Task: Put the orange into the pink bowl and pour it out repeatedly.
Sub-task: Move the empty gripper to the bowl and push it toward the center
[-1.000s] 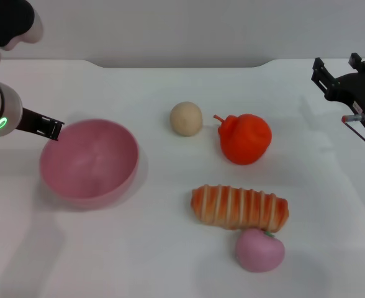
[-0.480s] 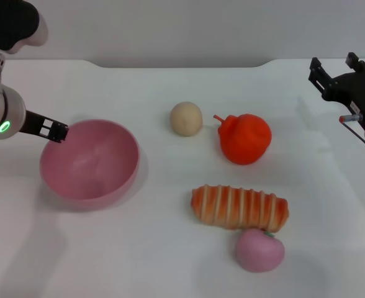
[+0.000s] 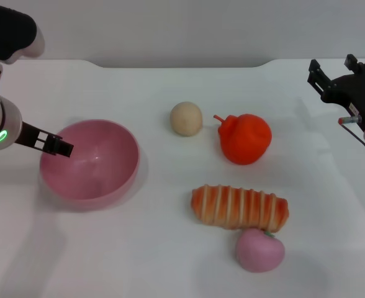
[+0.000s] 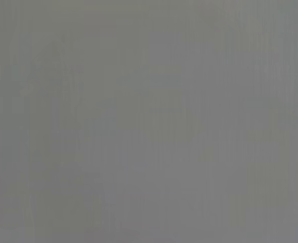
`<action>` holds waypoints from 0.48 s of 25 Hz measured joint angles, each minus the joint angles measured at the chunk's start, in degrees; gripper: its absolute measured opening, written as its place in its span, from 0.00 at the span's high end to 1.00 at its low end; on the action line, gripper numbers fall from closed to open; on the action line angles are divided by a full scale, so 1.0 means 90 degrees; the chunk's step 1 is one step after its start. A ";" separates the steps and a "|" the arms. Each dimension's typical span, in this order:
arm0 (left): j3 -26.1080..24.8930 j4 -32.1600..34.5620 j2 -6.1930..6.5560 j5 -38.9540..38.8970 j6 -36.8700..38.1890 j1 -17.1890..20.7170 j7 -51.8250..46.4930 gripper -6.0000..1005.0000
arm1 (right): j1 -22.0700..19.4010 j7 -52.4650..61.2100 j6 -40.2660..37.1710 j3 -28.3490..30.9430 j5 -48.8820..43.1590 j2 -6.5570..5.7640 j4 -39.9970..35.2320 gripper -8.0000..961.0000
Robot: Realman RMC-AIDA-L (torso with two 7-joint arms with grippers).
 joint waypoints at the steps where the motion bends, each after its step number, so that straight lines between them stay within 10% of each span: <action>1: 0.0001 -0.0035 0.0000 -0.0003 0.0001 0.0000 -0.0003 0.31 | -0.0001 0.0000 -0.0001 0.0000 0.0000 0.0000 -0.0001 0.21; 12: 0.0066 -0.0637 -0.0023 -0.0128 0.0530 -0.0035 -0.0145 0.15 | -0.0004 0.0000 -0.0004 0.0002 0.0000 0.0000 -0.0020 0.21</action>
